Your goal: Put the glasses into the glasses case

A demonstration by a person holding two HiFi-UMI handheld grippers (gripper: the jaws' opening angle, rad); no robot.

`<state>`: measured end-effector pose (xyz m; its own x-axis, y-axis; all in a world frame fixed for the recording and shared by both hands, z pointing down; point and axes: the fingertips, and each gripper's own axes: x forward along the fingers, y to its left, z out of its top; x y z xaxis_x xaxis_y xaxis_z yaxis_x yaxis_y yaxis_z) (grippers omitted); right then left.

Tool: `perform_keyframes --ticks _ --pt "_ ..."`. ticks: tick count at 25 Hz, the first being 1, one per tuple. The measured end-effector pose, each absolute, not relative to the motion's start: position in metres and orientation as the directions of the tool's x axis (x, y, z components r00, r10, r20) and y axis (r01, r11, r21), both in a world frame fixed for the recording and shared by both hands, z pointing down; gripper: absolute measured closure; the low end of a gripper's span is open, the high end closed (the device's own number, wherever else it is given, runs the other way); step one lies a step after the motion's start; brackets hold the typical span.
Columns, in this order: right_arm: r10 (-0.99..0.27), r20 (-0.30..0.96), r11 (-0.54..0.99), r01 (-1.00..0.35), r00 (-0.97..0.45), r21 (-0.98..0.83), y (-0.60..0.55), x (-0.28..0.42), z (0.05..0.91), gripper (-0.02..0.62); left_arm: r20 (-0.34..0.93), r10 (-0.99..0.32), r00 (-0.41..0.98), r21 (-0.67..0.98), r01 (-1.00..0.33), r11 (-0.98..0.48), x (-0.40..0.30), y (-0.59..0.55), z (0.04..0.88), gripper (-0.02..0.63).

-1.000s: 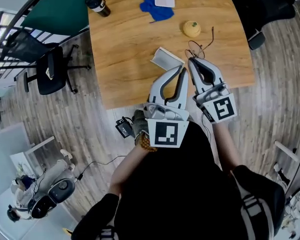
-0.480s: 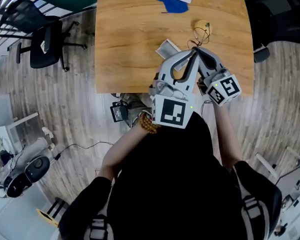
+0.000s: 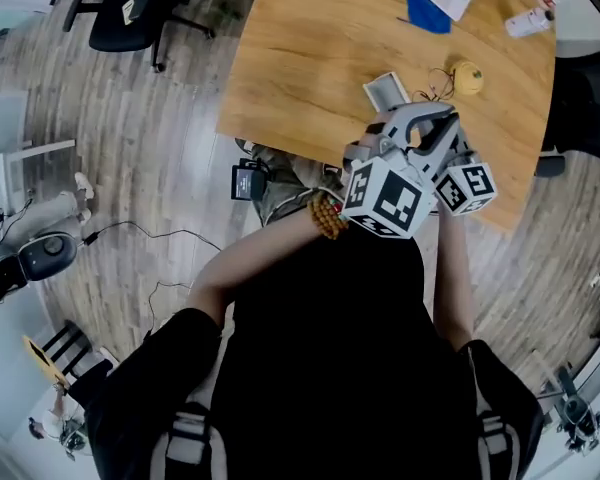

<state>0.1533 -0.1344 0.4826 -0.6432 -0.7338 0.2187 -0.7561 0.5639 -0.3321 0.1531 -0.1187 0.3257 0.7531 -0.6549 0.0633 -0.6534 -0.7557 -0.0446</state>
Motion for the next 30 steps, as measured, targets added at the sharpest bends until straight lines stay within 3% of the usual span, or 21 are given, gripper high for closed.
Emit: perform_keyframes --ticks 9,20,26,30 --pt "-0.649 0.277 0.577 -0.696 -0.708 -0.428 -0.151 0.130 0.518 0.581 0.086 -0.684 0.724 -0.049 -0.683 -0.729 0.138 -0.126 0.332 0.566" --pt "-0.592 0.412 0.419 -0.702 -0.692 -0.577 -0.160 0.125 0.581 0.581 0.115 -0.694 0.711 -0.065 -0.691 -0.720 0.125 -0.125 0.338 0.566" --pt "-0.571 0.419 0.386 -0.681 -0.706 -0.622 -0.163 0.118 0.596 0.581 0.123 -0.706 0.698 -0.068 -0.704 -0.707 0.120 -0.125 0.343 0.566" --pt "-0.548 0.341 0.414 -0.602 -0.764 -0.682 -0.166 0.101 0.587 0.581 0.126 -0.711 0.692 -0.068 -0.709 -0.702 0.117 -0.122 0.344 0.566"
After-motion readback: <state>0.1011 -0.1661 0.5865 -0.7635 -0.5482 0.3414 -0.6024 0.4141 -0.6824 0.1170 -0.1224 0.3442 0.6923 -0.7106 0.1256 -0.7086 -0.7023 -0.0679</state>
